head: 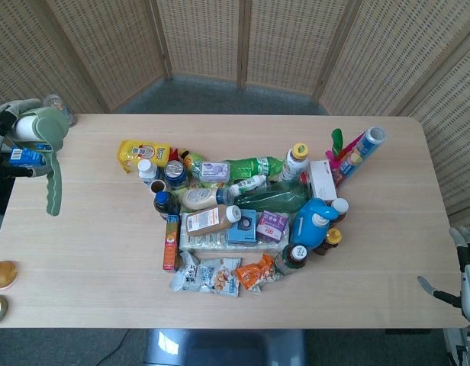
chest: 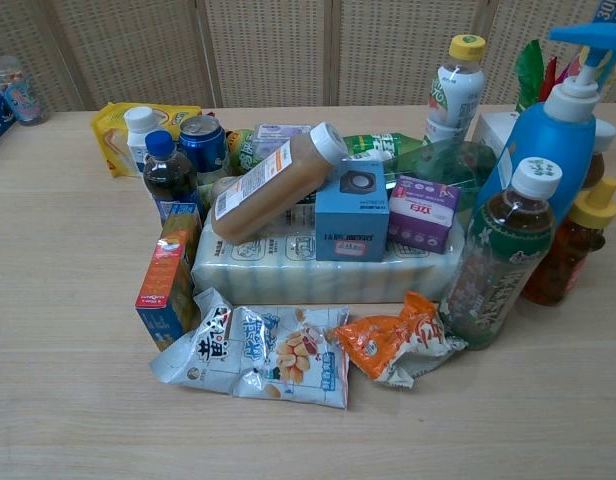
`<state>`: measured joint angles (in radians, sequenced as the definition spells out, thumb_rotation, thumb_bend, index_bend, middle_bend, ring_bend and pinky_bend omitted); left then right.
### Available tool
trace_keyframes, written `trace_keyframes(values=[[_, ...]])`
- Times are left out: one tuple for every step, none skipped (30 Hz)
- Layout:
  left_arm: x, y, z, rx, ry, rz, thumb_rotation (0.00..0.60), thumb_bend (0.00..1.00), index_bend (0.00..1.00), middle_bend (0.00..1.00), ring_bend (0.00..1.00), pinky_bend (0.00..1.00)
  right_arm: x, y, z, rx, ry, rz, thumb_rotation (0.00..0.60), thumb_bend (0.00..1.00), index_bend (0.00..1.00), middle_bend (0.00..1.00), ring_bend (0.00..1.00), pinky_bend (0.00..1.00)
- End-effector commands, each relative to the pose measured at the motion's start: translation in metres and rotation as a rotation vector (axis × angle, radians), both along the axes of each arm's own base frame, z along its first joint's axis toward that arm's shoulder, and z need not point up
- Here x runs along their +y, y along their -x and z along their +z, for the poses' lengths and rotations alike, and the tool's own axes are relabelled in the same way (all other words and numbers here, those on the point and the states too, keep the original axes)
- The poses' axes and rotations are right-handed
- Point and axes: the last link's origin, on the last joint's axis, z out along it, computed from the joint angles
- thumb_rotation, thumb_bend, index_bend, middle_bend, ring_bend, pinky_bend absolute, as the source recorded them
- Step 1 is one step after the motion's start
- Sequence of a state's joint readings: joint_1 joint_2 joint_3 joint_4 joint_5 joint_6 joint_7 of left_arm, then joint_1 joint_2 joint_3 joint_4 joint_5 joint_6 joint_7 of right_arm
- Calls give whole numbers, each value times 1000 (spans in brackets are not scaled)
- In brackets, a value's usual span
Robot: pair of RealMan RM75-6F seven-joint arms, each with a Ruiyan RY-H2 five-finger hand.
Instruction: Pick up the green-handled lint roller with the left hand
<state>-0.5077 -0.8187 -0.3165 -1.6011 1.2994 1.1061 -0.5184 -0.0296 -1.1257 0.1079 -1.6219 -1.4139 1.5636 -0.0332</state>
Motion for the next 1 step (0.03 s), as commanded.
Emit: trace_keyframes(values=[[-1,-2,0,-2,3,-9,600,341,465,380,621,546,-1,0,0,0,-1,2,497,35,0,0,0,0]])
